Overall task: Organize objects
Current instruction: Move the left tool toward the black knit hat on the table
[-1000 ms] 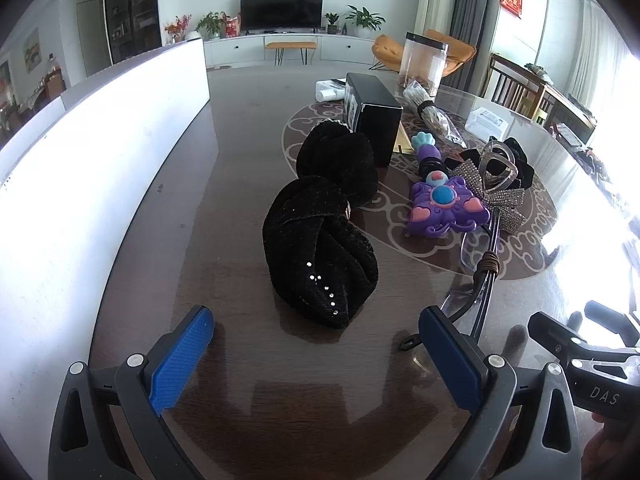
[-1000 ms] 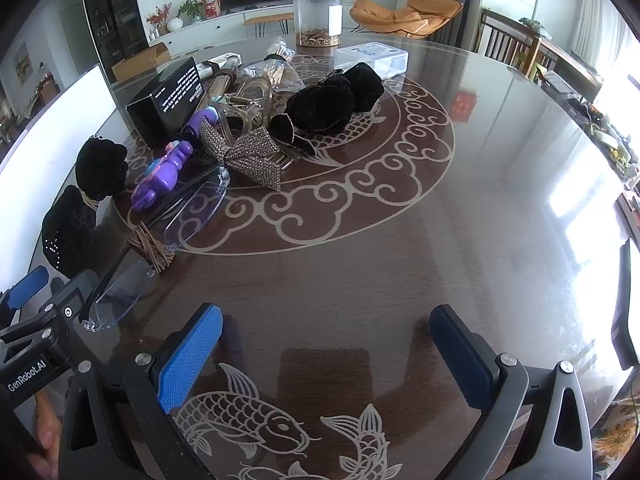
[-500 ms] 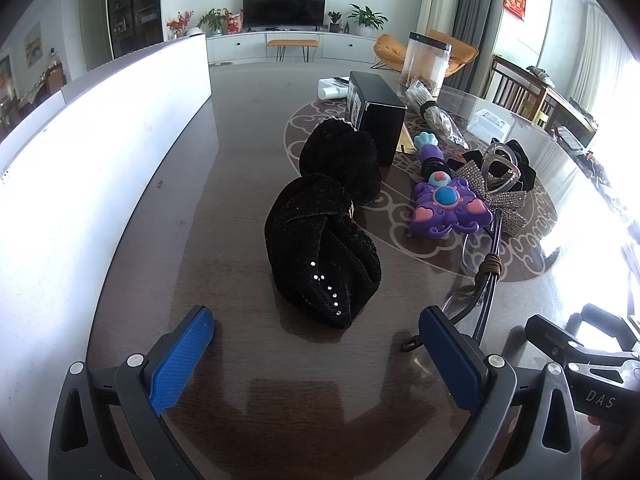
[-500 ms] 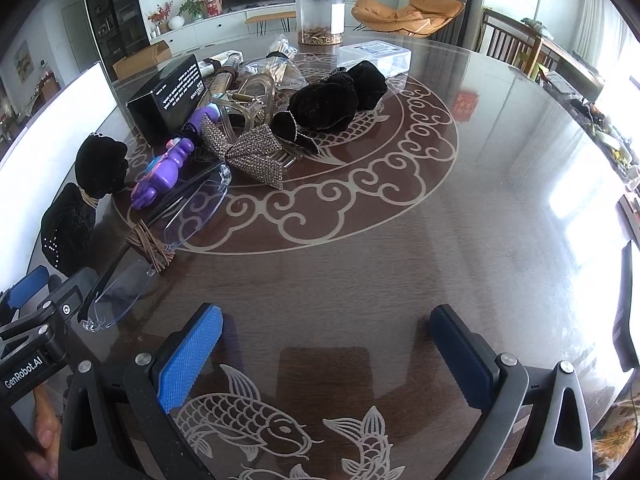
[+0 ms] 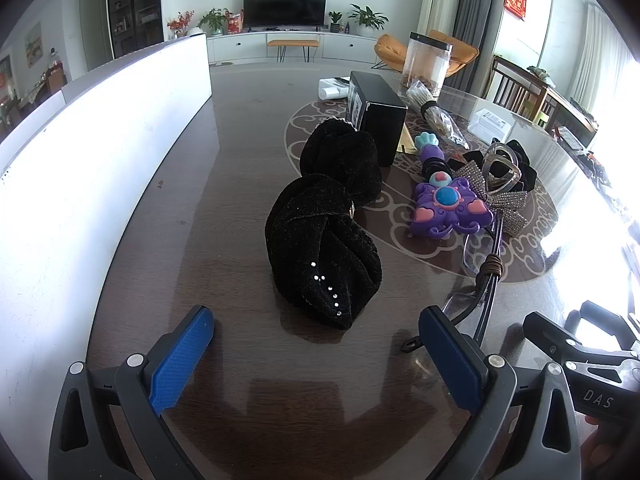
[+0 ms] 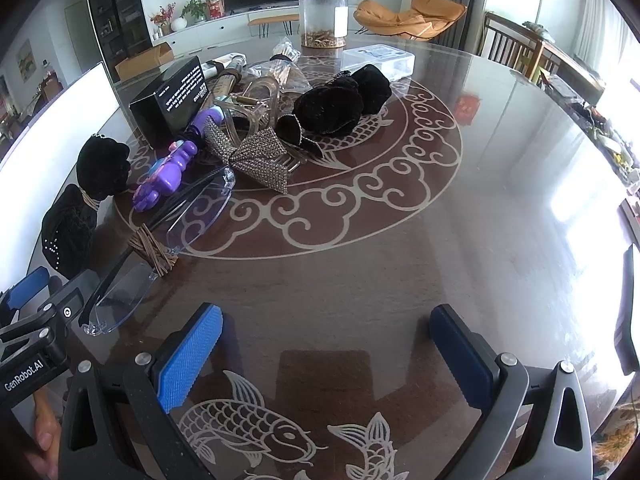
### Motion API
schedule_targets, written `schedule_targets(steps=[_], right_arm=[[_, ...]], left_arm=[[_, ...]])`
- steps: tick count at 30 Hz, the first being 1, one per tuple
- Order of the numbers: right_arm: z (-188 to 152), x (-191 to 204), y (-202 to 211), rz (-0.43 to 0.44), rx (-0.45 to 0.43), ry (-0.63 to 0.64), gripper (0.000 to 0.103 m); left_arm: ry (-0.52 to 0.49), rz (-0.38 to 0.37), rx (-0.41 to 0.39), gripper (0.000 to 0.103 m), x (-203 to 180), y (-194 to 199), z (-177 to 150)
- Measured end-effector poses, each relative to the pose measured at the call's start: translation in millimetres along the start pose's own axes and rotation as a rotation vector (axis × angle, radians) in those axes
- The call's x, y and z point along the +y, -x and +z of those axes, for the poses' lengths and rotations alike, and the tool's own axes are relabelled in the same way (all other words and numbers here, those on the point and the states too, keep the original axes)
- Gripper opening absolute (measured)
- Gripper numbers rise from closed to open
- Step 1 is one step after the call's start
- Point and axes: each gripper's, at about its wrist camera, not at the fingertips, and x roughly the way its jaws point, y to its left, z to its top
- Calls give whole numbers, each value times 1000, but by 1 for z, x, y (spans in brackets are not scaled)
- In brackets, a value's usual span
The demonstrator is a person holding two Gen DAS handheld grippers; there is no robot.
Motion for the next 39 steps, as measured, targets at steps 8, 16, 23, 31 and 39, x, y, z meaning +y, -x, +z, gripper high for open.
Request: schedule_targets(steps=[8,16,23,31,39], right_arm=[[0,1,-1,1,-7,1,103],[0,1,0,1,-9,1,103],[1,1,0,1,-9,0,103],[0,1,0,1,-10,0,103],[0,1,0,1,-12,0,103]], left_arm=[[-68,42,28,103,-10,-6,1],[-69,42,27,103,-10,-7,1],[-70,41,27,103,-10,-6,1],[-70,41,27,103,-10,-6,1],[-72,41,28,103,-10,-6,1]])
